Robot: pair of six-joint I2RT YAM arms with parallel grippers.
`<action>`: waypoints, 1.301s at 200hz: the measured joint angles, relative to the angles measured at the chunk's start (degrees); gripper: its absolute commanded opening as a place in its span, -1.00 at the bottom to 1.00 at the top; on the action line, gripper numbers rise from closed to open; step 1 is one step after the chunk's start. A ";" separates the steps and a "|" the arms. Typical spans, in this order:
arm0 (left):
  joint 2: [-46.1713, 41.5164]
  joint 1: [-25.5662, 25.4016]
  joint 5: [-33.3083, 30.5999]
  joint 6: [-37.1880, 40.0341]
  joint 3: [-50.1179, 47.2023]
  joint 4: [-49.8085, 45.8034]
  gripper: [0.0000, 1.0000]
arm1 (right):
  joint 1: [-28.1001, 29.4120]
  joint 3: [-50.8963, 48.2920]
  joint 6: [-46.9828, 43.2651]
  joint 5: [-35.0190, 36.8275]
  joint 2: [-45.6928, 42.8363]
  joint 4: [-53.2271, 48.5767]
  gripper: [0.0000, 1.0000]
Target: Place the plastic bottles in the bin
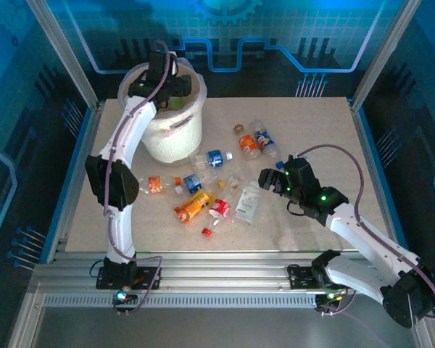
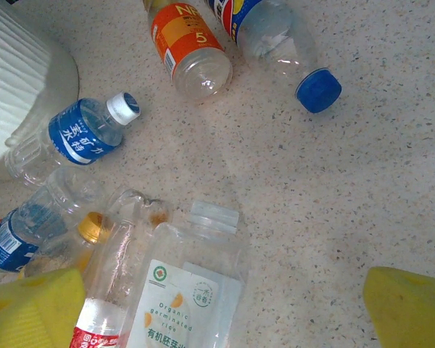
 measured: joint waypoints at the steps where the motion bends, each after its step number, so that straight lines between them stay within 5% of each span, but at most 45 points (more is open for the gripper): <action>1: 0.00 0.00 -0.02 -0.04 0.04 0.00 0.78 | 0.00 0.00 0.02 0.00 0.00 0.00 1.00; 73: -2.01 0.00 1.70 -2.47 0.48 -0.20 0.98 | 0.00 0.04 0.46 0.28 0.00 -1.27 0.99; 133: -18.21 0.00 2.99 -5.97 -10.14 2.38 0.98 | 0.00 0.81 1.09 1.99 0.00 -3.82 0.99; 191: -40.65 -0.81 1.81 -10.43 -33.59 8.50 0.98 | -0.02 2.25 1.07 3.08 1.73 -5.11 0.99; 260: -65.72 -0.81 -6.88 -30.75 -65.88 9.73 0.98 | -0.15 3.52 0.81 3.17 3.58 -5.29 0.99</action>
